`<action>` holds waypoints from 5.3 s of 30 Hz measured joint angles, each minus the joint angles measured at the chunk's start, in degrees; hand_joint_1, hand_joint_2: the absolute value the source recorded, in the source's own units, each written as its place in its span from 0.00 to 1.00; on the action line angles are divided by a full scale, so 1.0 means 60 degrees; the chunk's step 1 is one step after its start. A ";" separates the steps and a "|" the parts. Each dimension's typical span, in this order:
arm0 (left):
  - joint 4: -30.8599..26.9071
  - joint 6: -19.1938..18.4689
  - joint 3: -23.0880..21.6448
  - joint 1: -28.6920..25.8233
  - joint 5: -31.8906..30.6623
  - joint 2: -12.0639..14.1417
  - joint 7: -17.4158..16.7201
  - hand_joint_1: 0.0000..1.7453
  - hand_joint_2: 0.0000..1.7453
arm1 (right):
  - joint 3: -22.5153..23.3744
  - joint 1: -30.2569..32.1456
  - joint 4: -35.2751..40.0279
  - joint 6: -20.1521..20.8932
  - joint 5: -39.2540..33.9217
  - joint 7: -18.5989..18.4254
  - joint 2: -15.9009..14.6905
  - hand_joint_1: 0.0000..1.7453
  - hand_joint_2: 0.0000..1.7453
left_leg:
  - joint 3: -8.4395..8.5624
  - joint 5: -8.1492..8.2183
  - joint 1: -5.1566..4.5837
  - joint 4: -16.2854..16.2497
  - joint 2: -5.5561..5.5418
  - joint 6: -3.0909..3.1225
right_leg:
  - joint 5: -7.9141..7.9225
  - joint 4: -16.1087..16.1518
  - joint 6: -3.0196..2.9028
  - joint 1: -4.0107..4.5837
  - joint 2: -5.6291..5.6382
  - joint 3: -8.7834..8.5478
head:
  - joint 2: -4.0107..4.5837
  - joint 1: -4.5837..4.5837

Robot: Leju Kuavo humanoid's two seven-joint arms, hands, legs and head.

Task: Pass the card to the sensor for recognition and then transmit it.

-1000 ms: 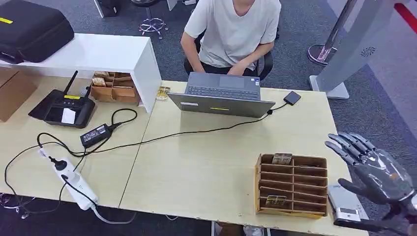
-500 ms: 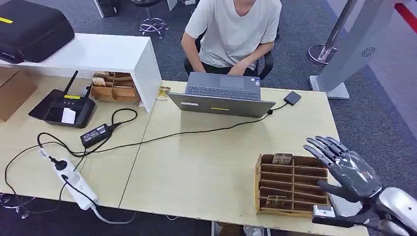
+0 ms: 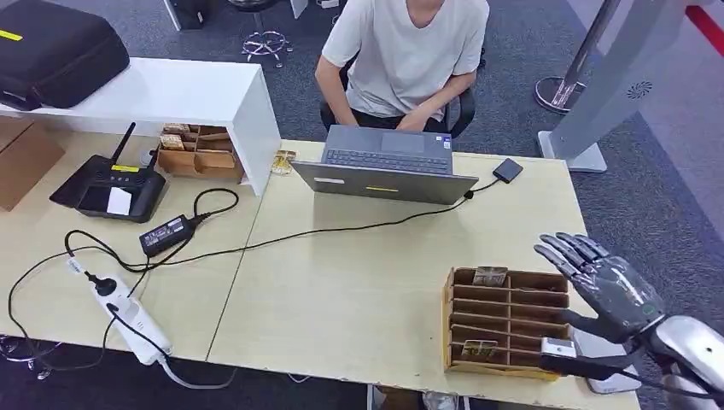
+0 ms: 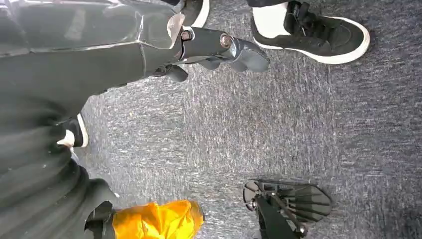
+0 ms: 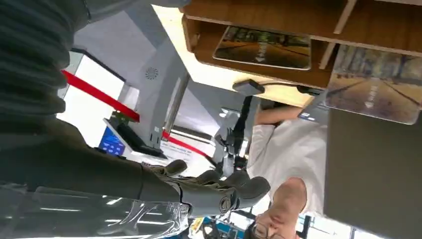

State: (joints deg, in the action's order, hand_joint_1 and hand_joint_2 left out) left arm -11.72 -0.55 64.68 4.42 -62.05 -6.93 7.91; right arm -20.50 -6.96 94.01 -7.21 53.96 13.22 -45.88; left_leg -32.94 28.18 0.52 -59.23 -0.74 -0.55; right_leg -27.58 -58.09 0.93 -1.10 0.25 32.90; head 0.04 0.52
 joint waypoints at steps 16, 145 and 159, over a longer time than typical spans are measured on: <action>0.0000 0.0015 0.0160 -0.0003 0.0087 0.0000 0.0000 0.00 1.00 | -0.0215 -0.0032 0.0146 0.0229 -0.0098 -0.0167 -0.0237 0.00 1.00 | 0.0002 -0.0001 0.0001 0.0000 0.0000 0.0000 | 0.0000 0.0000 0.0000 0.0001 0.0000 0.0001 | 0.0000 0.0004; 0.0000 -0.0248 -0.0791 0.0807 -0.1953 -0.0357 -0.0725 0.00 1.00 | -0.4011 -1.0526 -0.9997 -0.2561 0.3712 -0.2105 0.7960 0.90 1.00 | -0.0012 -0.0069 0.0013 -0.0002 -0.0002 -0.0045 | 0.0041 -0.0046 -0.0016 0.0009 0.0012 0.0029 | 0.0000 0.0004; 0.0000 -0.0659 -0.0805 0.0823 -0.1209 -0.0390 -0.0809 0.00 1.00 | -0.4251 -1.0787 -1.1184 -0.2572 0.3712 -0.2000 0.8400 0.00 1.00 | -0.0014 -0.0069 0.0014 -0.0002 -0.0002 -0.0045 | 0.0042 -0.0045 -0.0016 0.0009 0.0012 0.0033 | 0.0000 0.0004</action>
State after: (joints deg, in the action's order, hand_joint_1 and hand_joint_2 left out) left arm -11.72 -4.50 59.84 9.36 -69.31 -9.27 3.06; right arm -46.01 -71.69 26.90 -22.64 76.24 1.22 4.52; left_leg -33.02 27.77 0.60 -59.25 -0.75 -0.82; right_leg -27.33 -58.36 0.83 -1.04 0.32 33.10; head 0.04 0.55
